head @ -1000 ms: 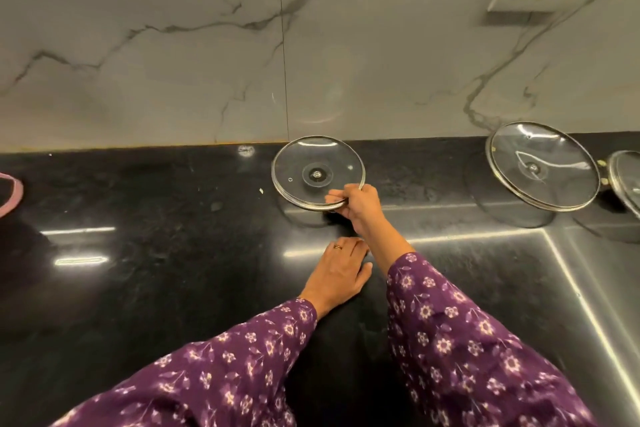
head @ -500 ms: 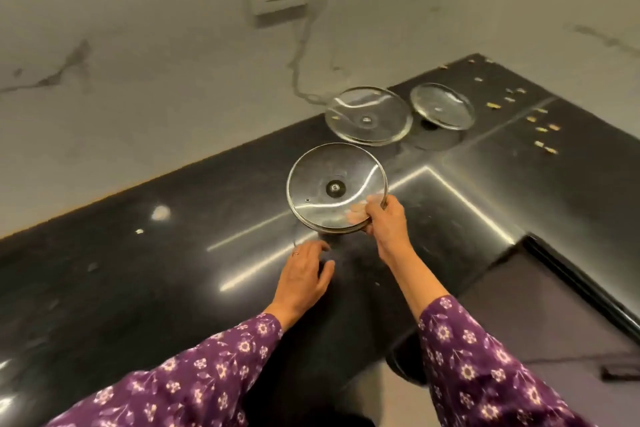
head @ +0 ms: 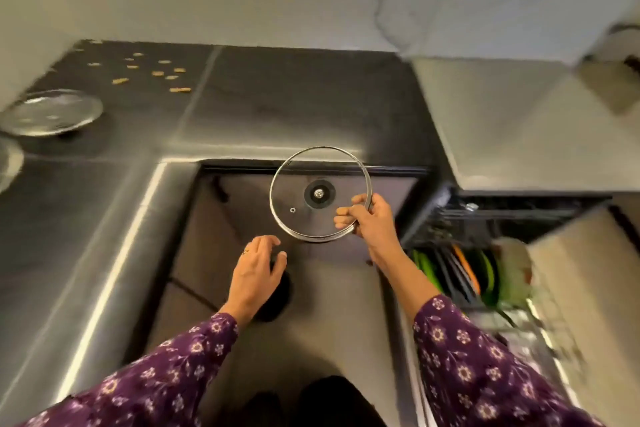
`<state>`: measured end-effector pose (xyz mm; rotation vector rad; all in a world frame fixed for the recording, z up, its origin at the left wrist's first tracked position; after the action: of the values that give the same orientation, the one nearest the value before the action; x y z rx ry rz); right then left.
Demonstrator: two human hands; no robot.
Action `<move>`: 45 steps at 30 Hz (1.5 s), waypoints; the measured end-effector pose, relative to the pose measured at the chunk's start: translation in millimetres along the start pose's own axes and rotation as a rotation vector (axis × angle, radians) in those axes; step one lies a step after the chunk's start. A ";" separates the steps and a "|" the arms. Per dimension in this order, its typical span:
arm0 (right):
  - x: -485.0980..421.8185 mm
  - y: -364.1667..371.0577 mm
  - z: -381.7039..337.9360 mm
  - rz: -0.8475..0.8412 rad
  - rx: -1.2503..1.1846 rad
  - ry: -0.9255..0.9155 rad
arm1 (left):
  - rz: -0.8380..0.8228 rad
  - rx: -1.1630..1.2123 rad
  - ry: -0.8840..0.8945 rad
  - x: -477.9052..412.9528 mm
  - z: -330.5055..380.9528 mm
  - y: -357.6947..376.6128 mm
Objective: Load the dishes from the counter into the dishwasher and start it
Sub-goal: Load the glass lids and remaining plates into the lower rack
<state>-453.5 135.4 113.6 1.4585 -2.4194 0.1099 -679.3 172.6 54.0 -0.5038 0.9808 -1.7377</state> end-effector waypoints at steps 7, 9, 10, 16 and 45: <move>28.7 -243.1 49.3 0.356 0.157 0.039 | -0.205 0.028 0.328 -20.0 162.4 129.7; 46.4 -297.7 56.8 0.459 0.216 0.061 | -0.275 0.027 0.406 -20.6 206.4 164.3; 60.5 -315.1 50.3 0.512 0.224 0.057 | -0.305 0.032 0.440 -19.7 226.3 179.2; 105.6 -406.1 57.7 0.733 0.173 0.091 | -0.462 0.021 0.619 -12.6 308.8 258.4; -20.5 -655.5 341.9 0.543 1.063 0.590 | -1.042 -0.135 0.676 8.1 357.9 632.8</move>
<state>50.7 -237.1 -278.9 0.7551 -2.1703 1.8564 -59.3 -54.1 -250.6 -0.5722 1.4475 -2.9050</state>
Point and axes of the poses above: each hand's wrist, its own x-axis away from the middle knuckle, its own y-axis out of the palm, z = x × y, the point moved 6 cm from there along -x, towards the middle knuckle, and after that the axes turned 2 degrees about -z, right-handed, at the moved point
